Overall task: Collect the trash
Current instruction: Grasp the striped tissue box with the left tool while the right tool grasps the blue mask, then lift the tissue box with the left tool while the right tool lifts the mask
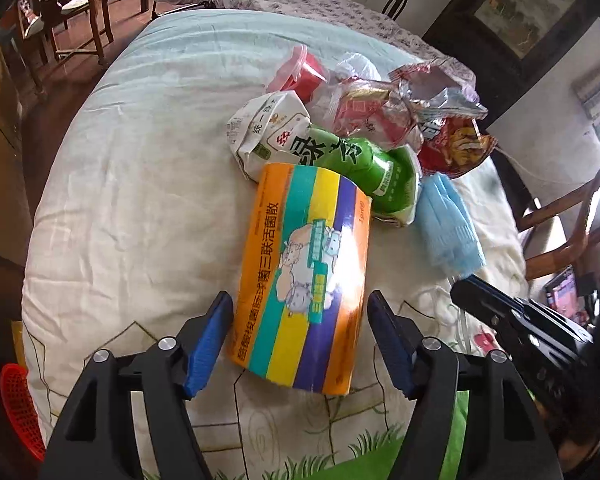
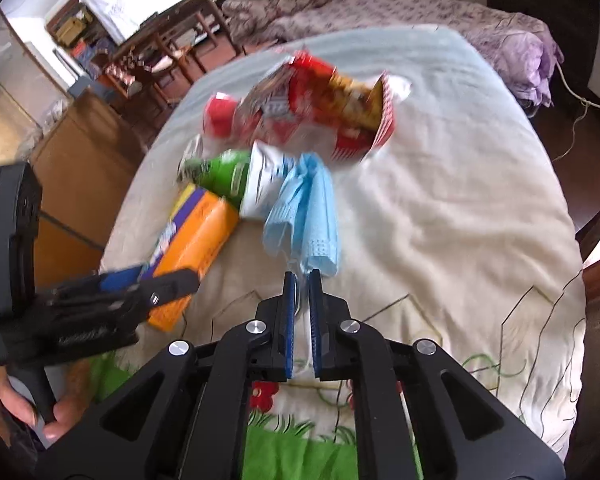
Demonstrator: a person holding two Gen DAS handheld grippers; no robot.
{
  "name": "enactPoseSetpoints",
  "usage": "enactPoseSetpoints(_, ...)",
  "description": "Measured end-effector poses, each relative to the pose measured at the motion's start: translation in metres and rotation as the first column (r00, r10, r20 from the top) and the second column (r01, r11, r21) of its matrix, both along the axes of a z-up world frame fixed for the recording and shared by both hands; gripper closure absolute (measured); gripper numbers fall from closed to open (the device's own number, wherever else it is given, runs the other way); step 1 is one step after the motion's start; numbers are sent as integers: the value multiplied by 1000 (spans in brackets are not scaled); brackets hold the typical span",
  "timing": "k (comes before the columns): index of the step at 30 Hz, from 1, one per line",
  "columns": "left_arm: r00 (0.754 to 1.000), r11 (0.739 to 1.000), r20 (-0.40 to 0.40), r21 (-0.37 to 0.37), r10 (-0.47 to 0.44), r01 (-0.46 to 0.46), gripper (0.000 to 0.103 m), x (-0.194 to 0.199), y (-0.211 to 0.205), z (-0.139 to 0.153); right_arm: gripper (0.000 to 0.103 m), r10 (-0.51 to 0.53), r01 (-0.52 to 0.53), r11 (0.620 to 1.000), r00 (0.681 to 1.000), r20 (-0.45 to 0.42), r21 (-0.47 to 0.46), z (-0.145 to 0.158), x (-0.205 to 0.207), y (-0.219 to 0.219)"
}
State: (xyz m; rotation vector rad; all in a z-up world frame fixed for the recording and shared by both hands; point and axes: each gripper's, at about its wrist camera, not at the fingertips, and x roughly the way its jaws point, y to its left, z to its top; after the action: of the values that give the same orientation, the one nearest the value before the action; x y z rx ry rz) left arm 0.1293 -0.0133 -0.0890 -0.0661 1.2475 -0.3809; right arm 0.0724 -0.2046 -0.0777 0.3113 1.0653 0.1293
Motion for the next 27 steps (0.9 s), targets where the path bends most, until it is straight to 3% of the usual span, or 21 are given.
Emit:
enactPoseSetpoints(6, 999, 995, 28, 91, -29, 27, 33, 7, -16, -7, 70, -12, 13, 1000, 999, 46, -19, 5, -3, -2)
enactPoseSetpoints(9, 998, 991, 49, 130, -40, 33, 40, 6, -23, -7, 57, -30, 31, 999, 998, 55, -22, 6, -2, -5)
enactPoseSetpoints(14, 998, 995, 57, 99, -14, 8, 47, 5, -16, -2, 37, -63, 67, 997, 995, 83, -47, 9, -1, -8)
enactPoseSetpoints(20, 995, 1000, 96, -5, 13, -12, 47, -8, 5, 17, 35, -49, 55, 996, 995, 83, -77, 6, 7, -2)
enactPoseSetpoints(27, 994, 1000, 111, -26, 9, -6, 47, -13, 2, 21, 37, -9, 22, 985, 997, 77, -173, 1, 28, 12)
